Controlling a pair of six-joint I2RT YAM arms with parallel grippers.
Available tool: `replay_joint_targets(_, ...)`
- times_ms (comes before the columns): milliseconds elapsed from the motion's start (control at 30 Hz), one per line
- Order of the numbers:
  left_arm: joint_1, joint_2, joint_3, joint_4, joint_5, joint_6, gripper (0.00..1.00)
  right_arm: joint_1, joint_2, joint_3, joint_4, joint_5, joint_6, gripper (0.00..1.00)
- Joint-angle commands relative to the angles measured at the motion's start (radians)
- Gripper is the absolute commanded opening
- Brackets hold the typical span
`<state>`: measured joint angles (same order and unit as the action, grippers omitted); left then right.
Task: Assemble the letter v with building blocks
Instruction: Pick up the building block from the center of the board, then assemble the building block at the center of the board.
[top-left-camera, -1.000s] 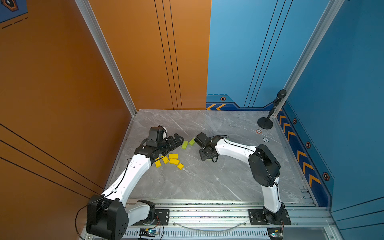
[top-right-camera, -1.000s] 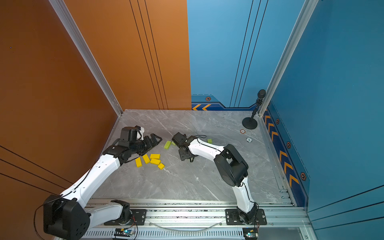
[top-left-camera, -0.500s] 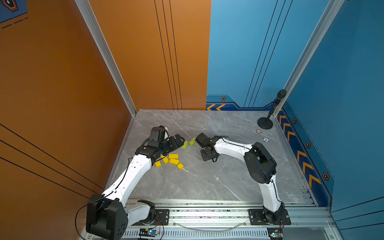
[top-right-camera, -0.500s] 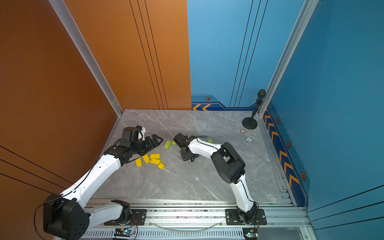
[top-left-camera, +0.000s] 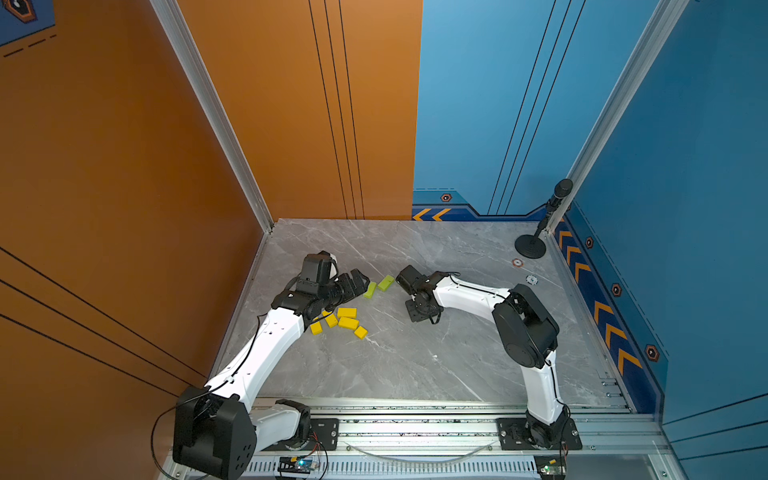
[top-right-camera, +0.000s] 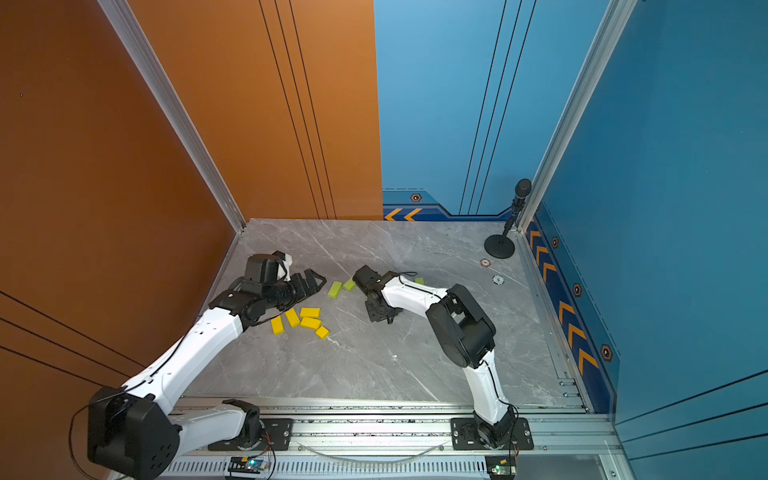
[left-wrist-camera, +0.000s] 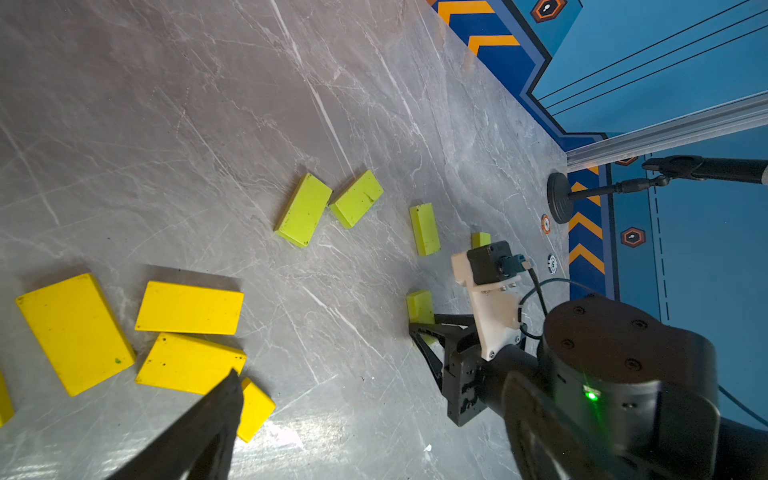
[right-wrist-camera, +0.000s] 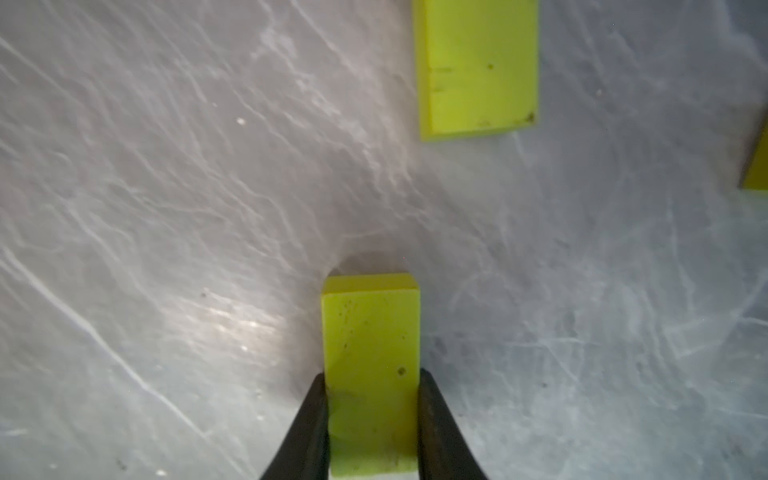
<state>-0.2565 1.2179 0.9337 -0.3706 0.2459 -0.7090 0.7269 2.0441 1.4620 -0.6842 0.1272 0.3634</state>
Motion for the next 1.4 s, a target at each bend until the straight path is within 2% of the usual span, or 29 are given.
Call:
replay_joint_targets(0,-0.013,0.012,0.036,-0.025,-0.014,0.044,0.98,-0.090,-0.087,-0.044,-0.029,-0.036,-0.123,0.17)
replay_joint_targets(133,-0.041,0.025,0.056,-0.024,-0.031,0.065,0.98,-0.154,-0.127,-0.056,-0.042,-0.105,-0.228,0.17)
replay_joint_targets(267,-0.069,0.045,0.075,-0.021,-0.044,0.078,0.98,-0.154,-0.096,-0.026,-0.075,-0.122,-0.334,0.17)
replay_joint_targets(467,-0.073,0.056,0.074,-0.017,-0.045,0.081,0.98,-0.158,-0.053,0.003,-0.077,-0.126,-0.380,0.18)
replay_joint_targets(667,-0.071,0.054,0.061,-0.010,-0.050,0.086,0.98,-0.147,-0.014,0.039,-0.086,-0.125,-0.390,0.18)
replay_joint_targets(1367,-0.059,0.062,0.054,-0.005,-0.052,0.089,0.98,-0.140,0.084,0.091,-0.023,-0.102,-0.301,0.24)
